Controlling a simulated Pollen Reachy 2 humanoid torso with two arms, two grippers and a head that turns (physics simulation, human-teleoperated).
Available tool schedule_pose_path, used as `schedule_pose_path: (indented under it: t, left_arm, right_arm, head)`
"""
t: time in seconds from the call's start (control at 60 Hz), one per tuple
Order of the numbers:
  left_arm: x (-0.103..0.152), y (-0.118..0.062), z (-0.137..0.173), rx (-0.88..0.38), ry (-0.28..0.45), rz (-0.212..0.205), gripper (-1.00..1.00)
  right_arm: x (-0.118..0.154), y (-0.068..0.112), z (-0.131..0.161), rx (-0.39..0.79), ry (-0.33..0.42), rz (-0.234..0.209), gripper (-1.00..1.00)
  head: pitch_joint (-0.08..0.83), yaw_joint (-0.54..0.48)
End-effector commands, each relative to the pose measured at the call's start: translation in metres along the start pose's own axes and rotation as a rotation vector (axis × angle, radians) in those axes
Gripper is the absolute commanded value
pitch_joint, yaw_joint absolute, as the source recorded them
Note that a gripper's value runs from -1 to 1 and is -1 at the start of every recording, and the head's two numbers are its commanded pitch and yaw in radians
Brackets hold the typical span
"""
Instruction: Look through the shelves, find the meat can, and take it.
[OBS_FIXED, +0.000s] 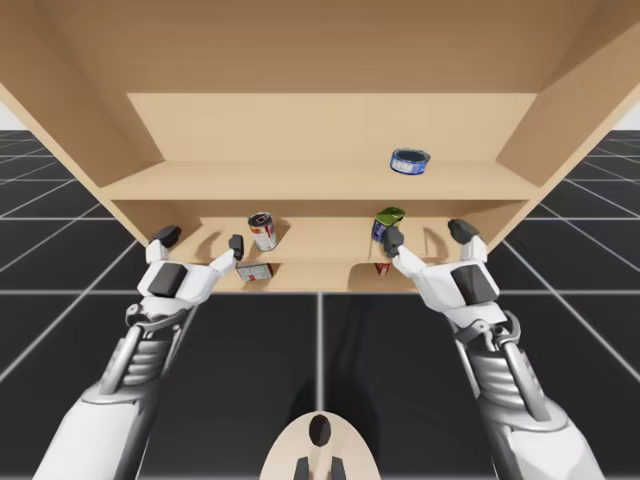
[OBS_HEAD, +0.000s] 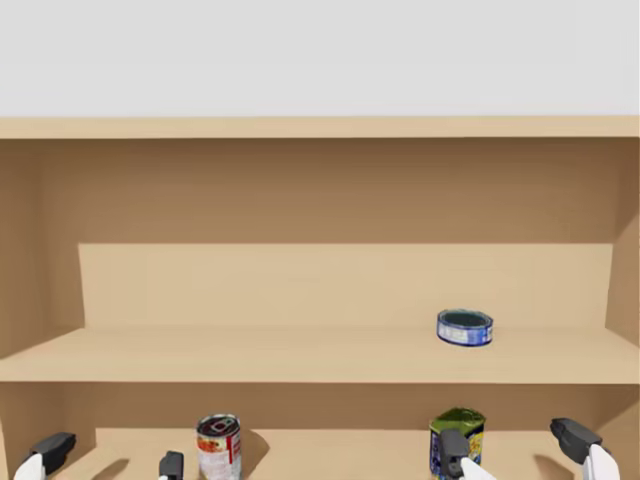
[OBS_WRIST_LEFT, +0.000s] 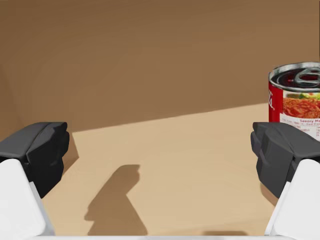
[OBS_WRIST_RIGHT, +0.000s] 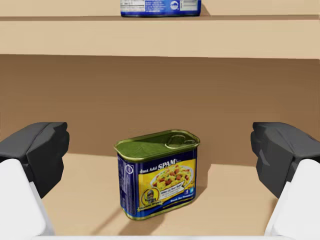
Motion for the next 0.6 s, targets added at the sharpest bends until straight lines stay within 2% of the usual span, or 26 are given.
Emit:
schedule_pose_path:
  t: [0.017,0.167,0.25,0.367,0.6]
  left_arm:
    - [-0.0006,-0.0004,-0.0002,0.000,-0.001,-0.003,-1.00]
    - [-0.0001,-0.0006,0.0002,-0.001,-0.003,-0.001,-1.00]
    - [-0.0004,-0.0016,0.0005,-0.003,-0.001,-0.005,-1.00]
    - [-0.0007,-0.0022,0.0004,0.002,0.001,-0.013,-1.00]
    - [-0.0013,-0.0039,0.0001,-0.001,0.004,-0.022,-1.00]
  right_arm:
    - [-0.0025,0.0060,0.0023,-0.010,0.014,-0.038,-1.00]
    - [-0.0024,0.0045,0.0010,0.009,0.034,-0.042,-1.00]
    - [-0.0023,0.0034,0.0006,0.000,0.035,-0.045,-1.00]
    - [-0.0023,0.0029,0.0005,-0.005,0.033,-0.044,-1.00]
    - [-0.0030,0.0026,0.0005,-0.003,0.031,-0.030,-1.00]
  head:
    - [0.001,0.02]
    - [0.052,0.01]
    - [0.122,0.00]
    - [0.173,-0.01]
    - [0.278,-0.13]
